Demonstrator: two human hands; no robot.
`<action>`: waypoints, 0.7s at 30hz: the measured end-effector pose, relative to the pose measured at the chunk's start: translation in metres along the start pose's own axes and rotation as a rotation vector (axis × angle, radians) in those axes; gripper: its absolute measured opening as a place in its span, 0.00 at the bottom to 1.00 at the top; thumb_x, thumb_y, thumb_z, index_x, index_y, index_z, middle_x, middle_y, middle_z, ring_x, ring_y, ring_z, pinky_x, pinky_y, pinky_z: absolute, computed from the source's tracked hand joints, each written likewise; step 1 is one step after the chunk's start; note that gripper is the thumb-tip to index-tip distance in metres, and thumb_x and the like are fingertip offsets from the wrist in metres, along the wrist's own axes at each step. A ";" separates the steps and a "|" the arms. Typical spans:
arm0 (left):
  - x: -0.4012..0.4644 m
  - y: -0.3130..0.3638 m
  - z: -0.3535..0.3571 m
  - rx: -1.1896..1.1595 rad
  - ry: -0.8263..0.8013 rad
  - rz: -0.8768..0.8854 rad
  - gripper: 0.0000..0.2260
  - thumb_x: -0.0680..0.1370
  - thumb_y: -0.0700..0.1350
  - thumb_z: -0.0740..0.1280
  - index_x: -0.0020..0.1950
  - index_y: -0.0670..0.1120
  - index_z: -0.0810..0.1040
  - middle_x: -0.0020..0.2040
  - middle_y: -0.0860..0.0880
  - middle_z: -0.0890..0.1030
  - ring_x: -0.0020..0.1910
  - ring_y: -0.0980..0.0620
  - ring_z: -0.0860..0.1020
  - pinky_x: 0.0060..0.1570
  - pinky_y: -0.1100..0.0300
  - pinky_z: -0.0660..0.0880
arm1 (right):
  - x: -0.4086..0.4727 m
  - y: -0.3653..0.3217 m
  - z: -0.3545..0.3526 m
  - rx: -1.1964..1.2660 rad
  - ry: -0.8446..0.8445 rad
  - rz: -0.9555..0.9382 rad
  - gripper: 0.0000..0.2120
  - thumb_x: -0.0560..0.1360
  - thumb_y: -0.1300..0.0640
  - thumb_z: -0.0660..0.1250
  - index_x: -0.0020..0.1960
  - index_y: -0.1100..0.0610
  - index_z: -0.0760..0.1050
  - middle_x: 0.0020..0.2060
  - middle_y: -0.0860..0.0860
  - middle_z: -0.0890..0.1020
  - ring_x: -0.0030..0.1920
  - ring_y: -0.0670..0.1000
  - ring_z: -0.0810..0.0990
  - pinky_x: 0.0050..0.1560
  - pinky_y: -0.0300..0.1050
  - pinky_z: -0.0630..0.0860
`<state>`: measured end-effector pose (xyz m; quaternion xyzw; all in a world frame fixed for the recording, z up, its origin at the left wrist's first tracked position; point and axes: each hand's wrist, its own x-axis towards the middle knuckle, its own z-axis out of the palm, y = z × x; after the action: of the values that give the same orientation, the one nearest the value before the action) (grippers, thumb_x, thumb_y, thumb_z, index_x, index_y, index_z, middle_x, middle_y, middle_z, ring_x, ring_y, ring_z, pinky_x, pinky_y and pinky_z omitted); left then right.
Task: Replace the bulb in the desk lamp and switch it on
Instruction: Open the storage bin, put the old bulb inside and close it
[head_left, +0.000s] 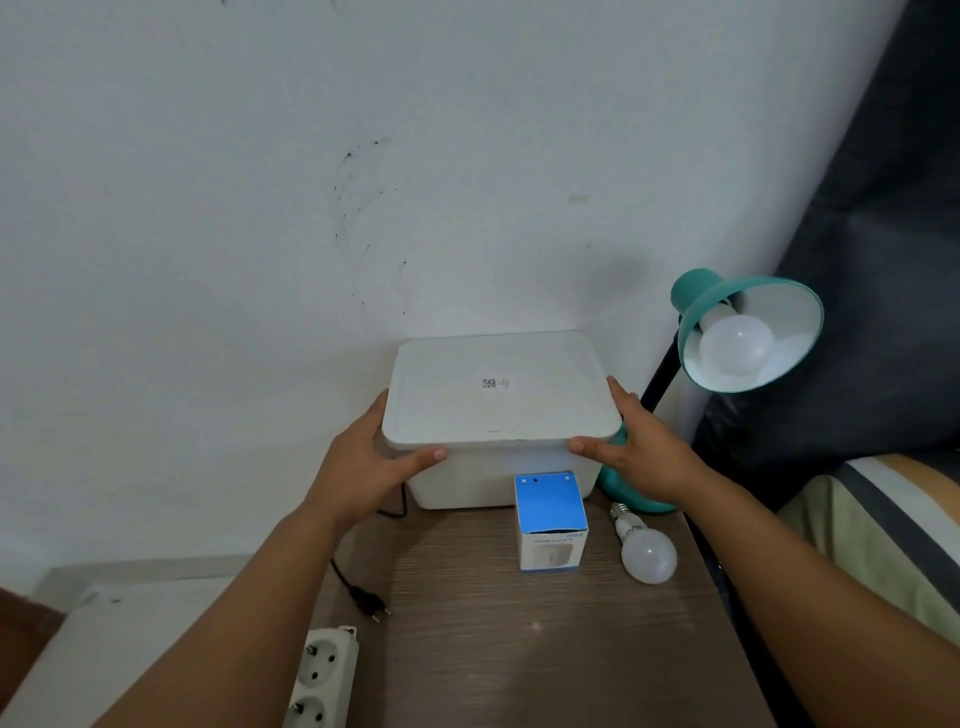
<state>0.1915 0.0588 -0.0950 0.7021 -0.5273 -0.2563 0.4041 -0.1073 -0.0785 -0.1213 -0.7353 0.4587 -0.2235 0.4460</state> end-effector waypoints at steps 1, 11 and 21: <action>0.000 0.001 -0.001 0.002 0.000 0.001 0.31 0.69 0.57 0.78 0.66 0.73 0.66 0.52 0.81 0.74 0.52 0.82 0.70 0.45 0.80 0.68 | 0.001 0.001 0.000 -0.017 0.006 0.007 0.56 0.56 0.21 0.70 0.78 0.38 0.55 0.71 0.51 0.69 0.73 0.52 0.67 0.75 0.57 0.64; -0.018 0.021 -0.009 0.050 0.049 0.081 0.35 0.69 0.53 0.80 0.64 0.74 0.62 0.51 0.86 0.69 0.51 0.87 0.65 0.44 0.86 0.63 | -0.021 -0.013 -0.002 0.051 0.067 -0.099 0.54 0.57 0.24 0.72 0.77 0.35 0.56 0.72 0.44 0.69 0.74 0.48 0.66 0.75 0.55 0.64; -0.109 0.030 -0.002 0.034 0.058 0.114 0.35 0.67 0.55 0.80 0.68 0.70 0.65 0.56 0.81 0.73 0.56 0.80 0.70 0.49 0.81 0.69 | -0.112 -0.018 0.003 0.074 0.083 -0.228 0.41 0.67 0.47 0.79 0.66 0.21 0.57 0.64 0.30 0.72 0.65 0.31 0.70 0.57 0.26 0.69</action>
<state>0.1432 0.1594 -0.0756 0.6847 -0.5590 -0.2034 0.4211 -0.1500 0.0236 -0.0979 -0.7557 0.3817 -0.3200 0.4252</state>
